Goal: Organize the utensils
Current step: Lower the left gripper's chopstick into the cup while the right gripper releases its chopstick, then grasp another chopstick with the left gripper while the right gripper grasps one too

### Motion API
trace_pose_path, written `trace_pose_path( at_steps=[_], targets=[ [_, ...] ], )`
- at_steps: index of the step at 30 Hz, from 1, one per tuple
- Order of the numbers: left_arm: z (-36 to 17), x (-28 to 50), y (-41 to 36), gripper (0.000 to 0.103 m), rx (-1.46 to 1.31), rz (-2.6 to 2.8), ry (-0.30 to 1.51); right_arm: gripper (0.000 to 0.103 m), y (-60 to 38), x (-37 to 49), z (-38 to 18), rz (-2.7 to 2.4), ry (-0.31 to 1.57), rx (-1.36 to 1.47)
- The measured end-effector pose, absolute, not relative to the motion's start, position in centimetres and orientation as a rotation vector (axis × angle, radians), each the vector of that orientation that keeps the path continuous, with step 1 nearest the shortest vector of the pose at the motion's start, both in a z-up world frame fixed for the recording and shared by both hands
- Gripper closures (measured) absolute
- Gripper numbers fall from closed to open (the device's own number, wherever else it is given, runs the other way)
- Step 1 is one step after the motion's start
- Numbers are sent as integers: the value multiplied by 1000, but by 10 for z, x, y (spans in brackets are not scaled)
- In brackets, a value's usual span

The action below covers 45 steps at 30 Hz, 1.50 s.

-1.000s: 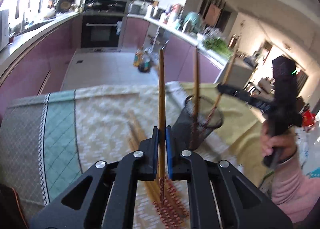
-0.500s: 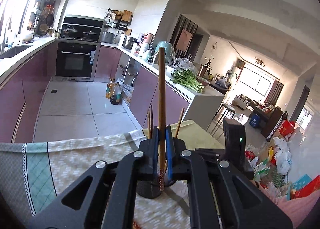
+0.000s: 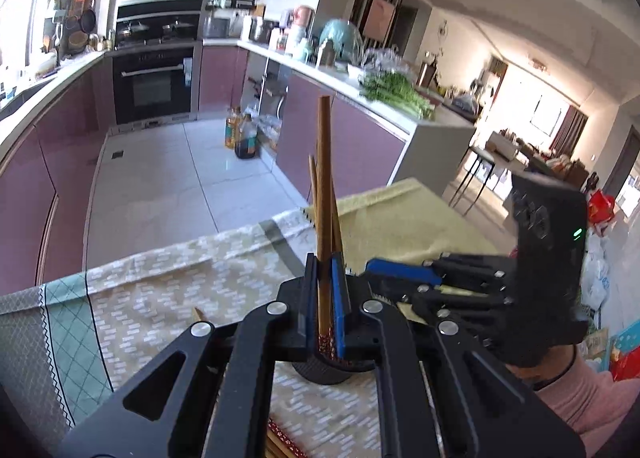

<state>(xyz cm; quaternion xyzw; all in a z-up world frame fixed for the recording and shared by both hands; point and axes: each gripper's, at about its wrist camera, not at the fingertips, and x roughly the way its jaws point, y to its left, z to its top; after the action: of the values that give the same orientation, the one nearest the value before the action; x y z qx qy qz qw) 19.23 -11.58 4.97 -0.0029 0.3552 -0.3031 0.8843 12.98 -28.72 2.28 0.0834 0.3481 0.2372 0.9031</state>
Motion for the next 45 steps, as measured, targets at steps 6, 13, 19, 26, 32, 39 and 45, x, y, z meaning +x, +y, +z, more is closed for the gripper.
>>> trace_pose_path(
  at_steps=[6, 13, 19, 26, 32, 39, 45],
  targets=[
    [27, 198, -118, 58, 31, -573, 765, 78, -289, 123, 27, 491, 698, 185],
    [21, 171, -89, 52, -2, -508, 692, 71, -289, 107, 37, 519, 655, 181],
    [14, 137, -53, 39, -9, -430, 642, 68, -272, 72, 43, 631, 621, 136],
    [-27, 112, -24, 30, 25, -319, 718, 67, -224, 54, -3, 724, 775, 64],
    [-71, 104, -4, 27, -36, -276, 834, 77, -189, 73, -54, 705, 935, 54],
    [-90, 97, -2, 23, -37, -245, 866, 81, -179, 90, -70, 646, 967, 52],
    [-93, 93, -7, 23, -32, -264, 877, 90, -185, 91, -72, 622, 988, 90]
  ],
)
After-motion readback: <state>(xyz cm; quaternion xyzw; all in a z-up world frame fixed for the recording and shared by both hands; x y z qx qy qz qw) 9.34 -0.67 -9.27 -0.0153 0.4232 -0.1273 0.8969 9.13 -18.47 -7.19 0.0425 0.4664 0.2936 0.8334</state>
